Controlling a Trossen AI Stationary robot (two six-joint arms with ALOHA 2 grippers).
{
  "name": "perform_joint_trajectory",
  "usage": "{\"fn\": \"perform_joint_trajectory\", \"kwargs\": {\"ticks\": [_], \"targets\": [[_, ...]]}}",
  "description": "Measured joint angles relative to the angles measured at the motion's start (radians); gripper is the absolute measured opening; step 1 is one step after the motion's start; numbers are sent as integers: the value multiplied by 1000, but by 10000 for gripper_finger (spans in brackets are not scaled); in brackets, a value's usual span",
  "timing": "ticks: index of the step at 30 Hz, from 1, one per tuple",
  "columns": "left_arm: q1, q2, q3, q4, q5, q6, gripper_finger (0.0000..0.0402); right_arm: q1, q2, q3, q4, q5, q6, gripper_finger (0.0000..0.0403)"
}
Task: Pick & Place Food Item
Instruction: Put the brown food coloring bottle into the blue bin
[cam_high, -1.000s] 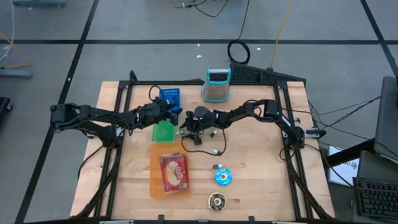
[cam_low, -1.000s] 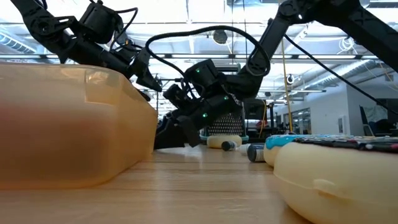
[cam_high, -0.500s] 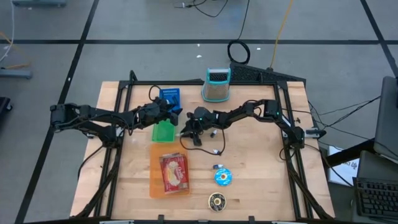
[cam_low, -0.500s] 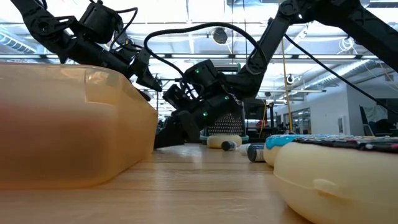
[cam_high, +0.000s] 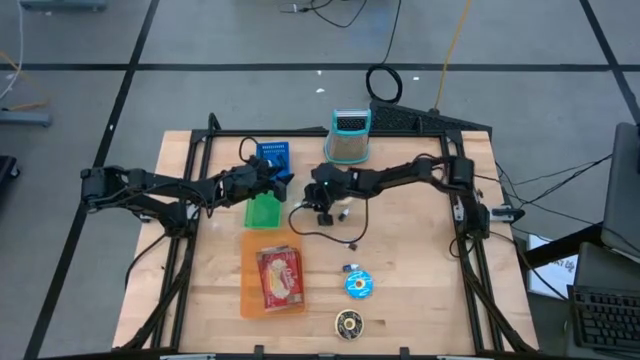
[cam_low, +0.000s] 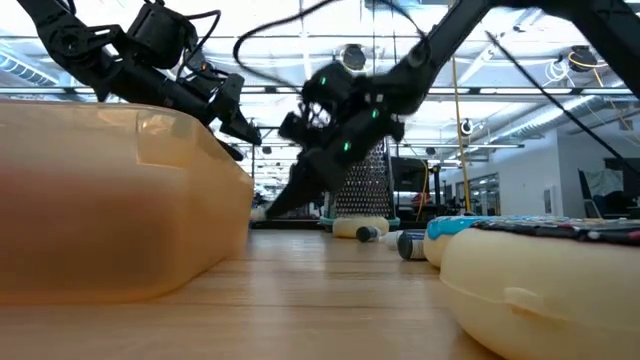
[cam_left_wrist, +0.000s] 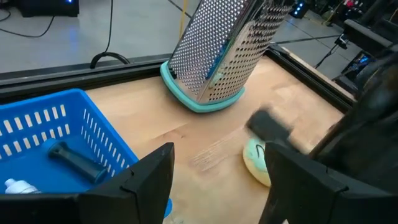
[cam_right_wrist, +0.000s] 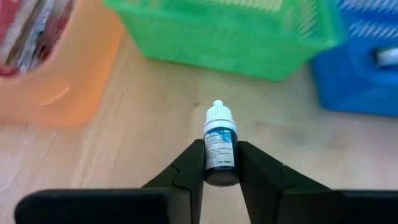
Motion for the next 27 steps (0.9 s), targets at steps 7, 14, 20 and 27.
{"fn": "perform_joint_trajectory", "kwargs": {"ticks": [7, 14, 20, 27], "targets": [[-25, 0, 0, 62, 159, 113, 253, -1, -179, -24, -184, 56, -19, 68], [-128, 0, 0, 193, 175, 283, 253, -1, -426, -203, -132, 56, 14, 73], [-210, 0, 0, 243, 171, 411, 253, 27, -604, -443, 184, 54, 115, 67], [-248, 71, 13, 360, 119, 432, 253, 79, -659, -630, 551, 52, 203, 69]]}}
